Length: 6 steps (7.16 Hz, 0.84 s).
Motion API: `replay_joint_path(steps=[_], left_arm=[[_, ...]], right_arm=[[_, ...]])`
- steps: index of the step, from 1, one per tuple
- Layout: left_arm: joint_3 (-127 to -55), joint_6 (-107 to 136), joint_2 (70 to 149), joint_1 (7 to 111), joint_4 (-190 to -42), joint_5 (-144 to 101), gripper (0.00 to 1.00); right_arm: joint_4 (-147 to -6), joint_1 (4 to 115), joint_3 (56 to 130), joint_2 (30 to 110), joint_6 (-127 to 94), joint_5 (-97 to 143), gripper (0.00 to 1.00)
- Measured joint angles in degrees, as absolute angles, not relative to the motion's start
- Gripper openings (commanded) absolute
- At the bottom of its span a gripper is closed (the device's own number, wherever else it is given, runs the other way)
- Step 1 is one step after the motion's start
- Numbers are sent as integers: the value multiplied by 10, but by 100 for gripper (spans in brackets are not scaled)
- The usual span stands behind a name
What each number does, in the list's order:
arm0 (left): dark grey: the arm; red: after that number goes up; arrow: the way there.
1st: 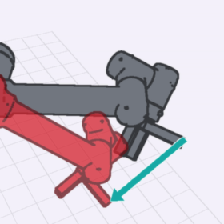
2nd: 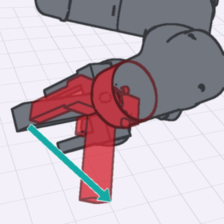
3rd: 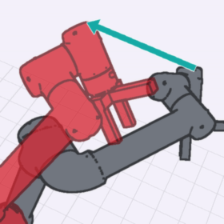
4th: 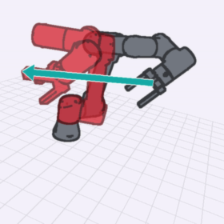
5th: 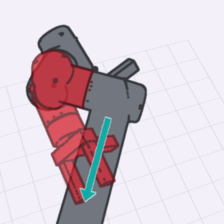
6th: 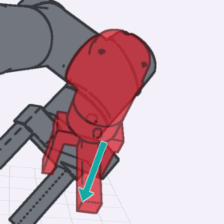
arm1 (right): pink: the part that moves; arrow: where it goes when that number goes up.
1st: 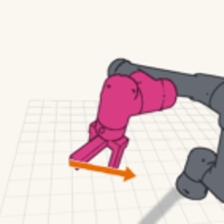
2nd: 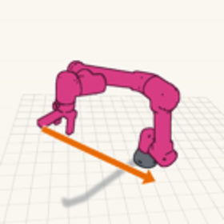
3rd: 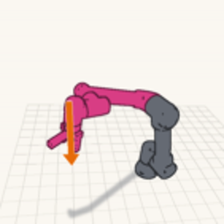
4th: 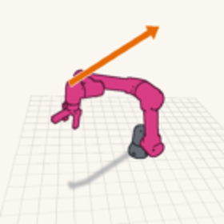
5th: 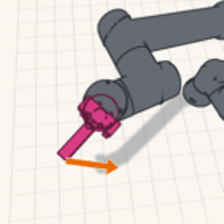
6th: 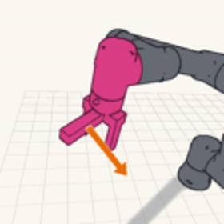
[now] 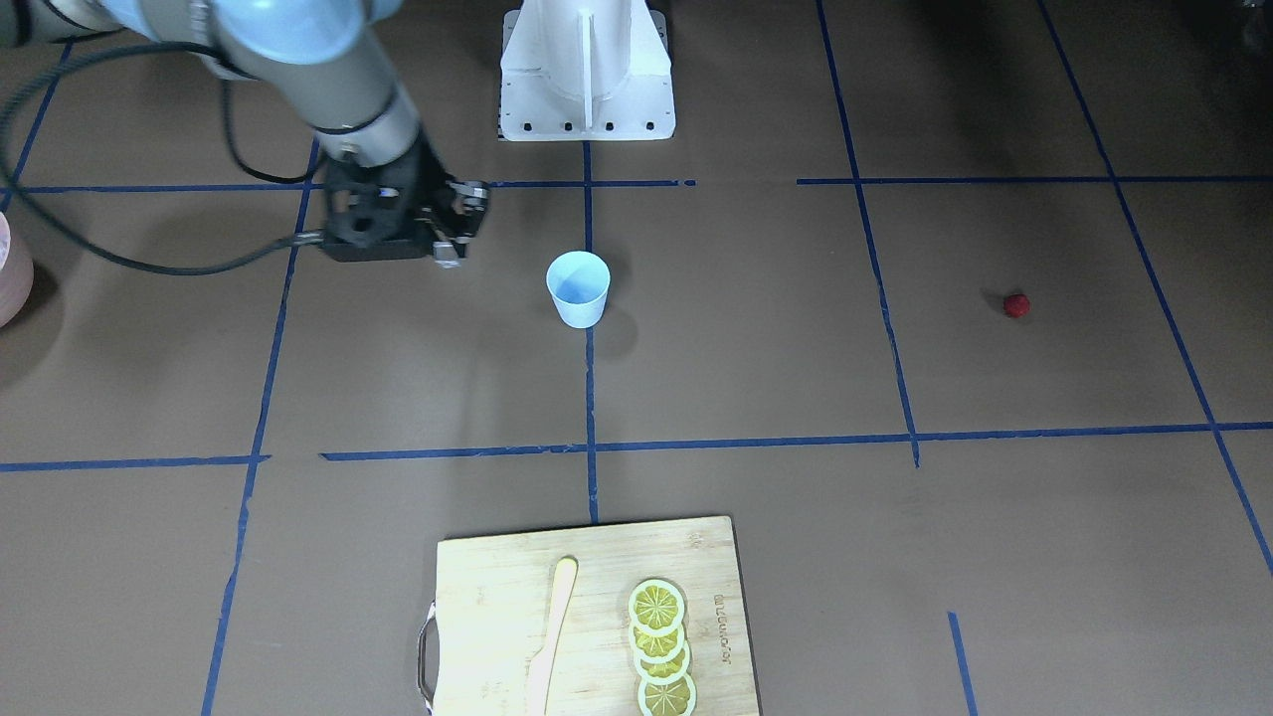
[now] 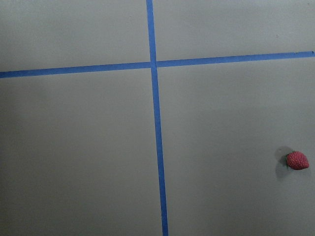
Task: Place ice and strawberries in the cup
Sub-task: 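Carry an ice cube with the right gripper toward the blue cup, then lower the right gripper over the blue cup and release the ice cube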
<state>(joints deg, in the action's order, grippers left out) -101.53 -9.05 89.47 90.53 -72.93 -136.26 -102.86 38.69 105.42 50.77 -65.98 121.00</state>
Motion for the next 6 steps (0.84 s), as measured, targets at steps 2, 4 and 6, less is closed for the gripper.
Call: replay_joint_path(steps=[2,4,6], left_arm=[[-1016,-91,895,905,-729,-1362,100],[-1018,-91,895,906,-728,-1362,100],[-1018,-91,897,906,-727,-1362,100]], right_arm=[[-1019,342,967,430,-712,1179,0],[-985,312,885,379,-745,1158,0],[-977,301,866,372,-756,1151,0]])
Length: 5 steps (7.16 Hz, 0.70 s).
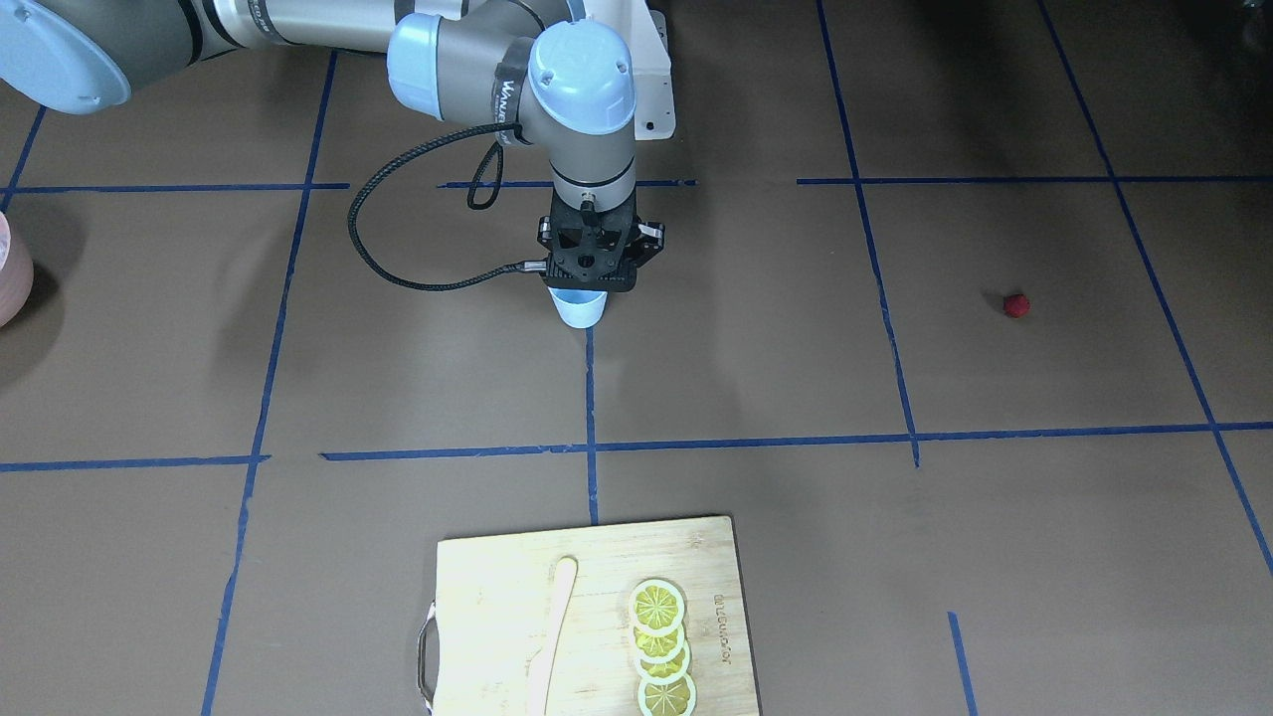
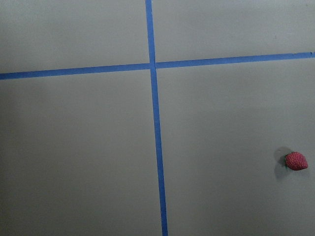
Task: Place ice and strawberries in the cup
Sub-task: 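Lower the right gripper over the blue cup and release the ice cube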
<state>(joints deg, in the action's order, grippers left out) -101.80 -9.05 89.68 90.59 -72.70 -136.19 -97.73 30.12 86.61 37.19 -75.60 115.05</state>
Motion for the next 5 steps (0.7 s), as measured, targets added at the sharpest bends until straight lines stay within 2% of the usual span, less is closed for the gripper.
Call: replay_joint_path(steps=[5], left_arm=[[-1018,-91,897,906,-726,-1362,100]], right_arm=[[-1004,300,926,422,-758,1152,0]])
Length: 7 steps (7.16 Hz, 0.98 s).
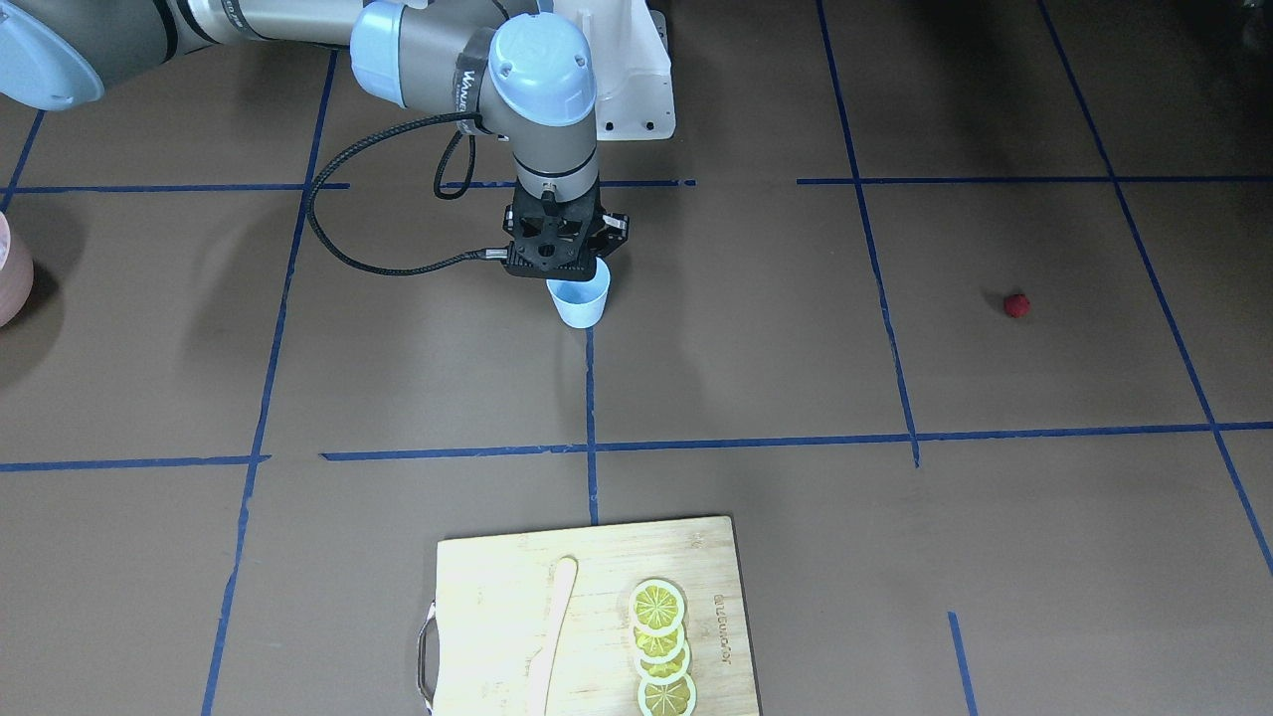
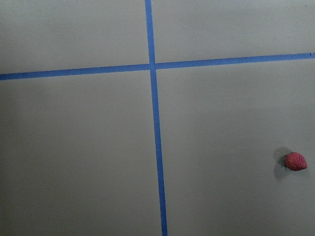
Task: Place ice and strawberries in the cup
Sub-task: 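Lower the right gripper over the blue cup and release the ice cube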
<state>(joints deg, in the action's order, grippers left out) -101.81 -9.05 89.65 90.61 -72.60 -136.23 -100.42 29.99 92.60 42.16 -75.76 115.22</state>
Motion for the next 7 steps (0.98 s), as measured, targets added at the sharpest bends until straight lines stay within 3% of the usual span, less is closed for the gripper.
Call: replay_joint_path(steps=[1,2,3,4,7], left_arm=[[-1018,-91,896,906,-726,-1362,100],[-1018,-91,897,906,-726,-1362,100],[-1018,-91,897,906,-726,-1362,100],[-1018,-91,897,905,-726,-1363,100],[-1018,-91,897,906,-726,-1362,100]], right_arm=[[-1004,300,927,422,-758,1152,3],[-1004,300,927,421,-758,1152,23],[-1004,299,926,420,-758,1151,51],[-1002,299,925,418,-758,1151,63],[-1000,299,925,413,-759,1150,66]])
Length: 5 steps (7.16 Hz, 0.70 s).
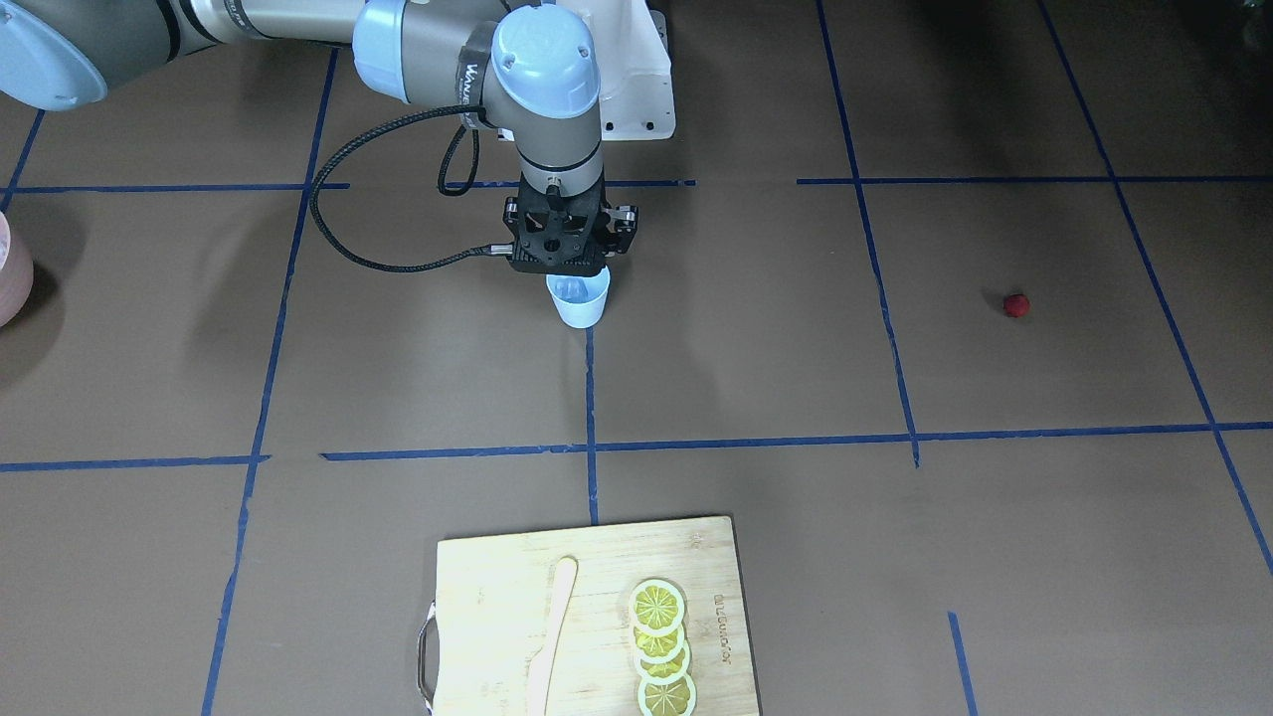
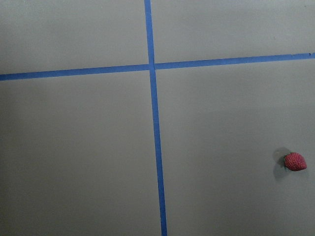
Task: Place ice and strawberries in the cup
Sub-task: 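Lower the right gripper over the blue cup and release the ice cube, then withdraw the right gripper back toward the pink ice bowl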
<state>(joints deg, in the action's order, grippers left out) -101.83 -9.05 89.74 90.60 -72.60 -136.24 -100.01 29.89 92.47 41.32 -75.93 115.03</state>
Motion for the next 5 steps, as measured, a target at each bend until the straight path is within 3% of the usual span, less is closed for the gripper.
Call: replay_joint_path(steps=[1,2,3,5], left_arm=[[-1019,-91,897,906,-726,-1362,100],[-1019,-91,898,906,-726,-1362,100],[-1019,-90,899,905,-726,-1362,100],[-1018,-90,901,905,-726,-1363,100]], right_arm=[[-999,299,925,412,-764,1150,66],[-1000,300,930,412,-769,1149,77],[-1008,307,948,416,-770,1150,99],[-1039,341,1022,456,-755,1155,99]])
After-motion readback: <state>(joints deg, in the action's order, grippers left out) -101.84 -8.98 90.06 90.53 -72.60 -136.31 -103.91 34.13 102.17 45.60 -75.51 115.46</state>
